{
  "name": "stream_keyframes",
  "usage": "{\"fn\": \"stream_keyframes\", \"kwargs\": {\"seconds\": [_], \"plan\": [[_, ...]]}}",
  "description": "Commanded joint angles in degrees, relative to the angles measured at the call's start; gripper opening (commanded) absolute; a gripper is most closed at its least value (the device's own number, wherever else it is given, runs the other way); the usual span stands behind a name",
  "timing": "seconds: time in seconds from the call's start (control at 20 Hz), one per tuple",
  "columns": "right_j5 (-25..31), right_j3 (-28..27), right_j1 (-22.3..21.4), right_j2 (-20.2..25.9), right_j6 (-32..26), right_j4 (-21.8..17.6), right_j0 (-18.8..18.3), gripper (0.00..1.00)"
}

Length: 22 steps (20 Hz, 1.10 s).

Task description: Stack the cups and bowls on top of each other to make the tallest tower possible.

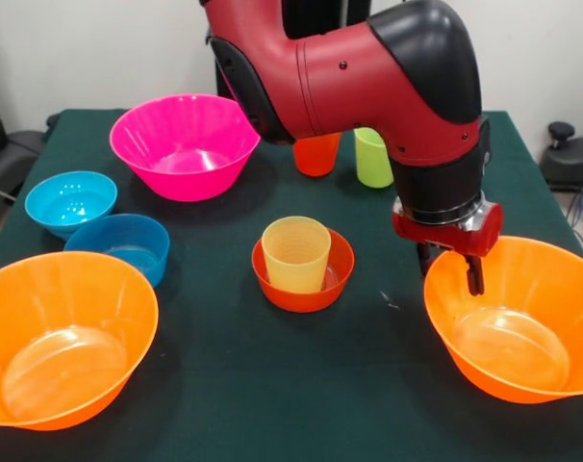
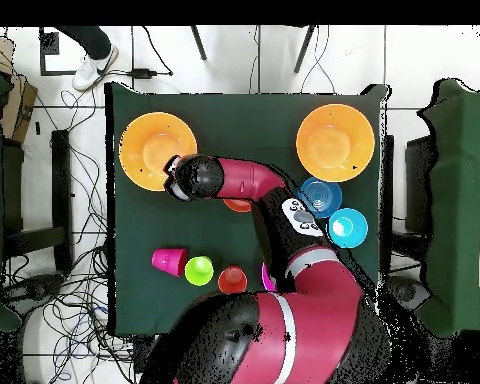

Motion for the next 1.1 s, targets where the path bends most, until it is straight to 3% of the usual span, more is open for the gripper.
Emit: {"fn": "stream_keyframes", "kwargs": {"seconds": [0.05,0.25,0.3,0.95,1.1], "plan": [[-3.24,-1.24,1.54,2.68,-7.28,-6.58,0.99,1.00],[-3.96,-1.39,1.41,2.72,-6.49,-7.71,1.06,1.00],[-3.72,-1.54,1.20,2.44,-5.85,-8.24,1.29,0.00],[0.63,-2.31,-1.46,-1.79,-2.90,-7.54,4.70,0.00],[1.38,-1.45,-2.92,-2.17,-0.64,-5.52,4.61,0.00]]}}
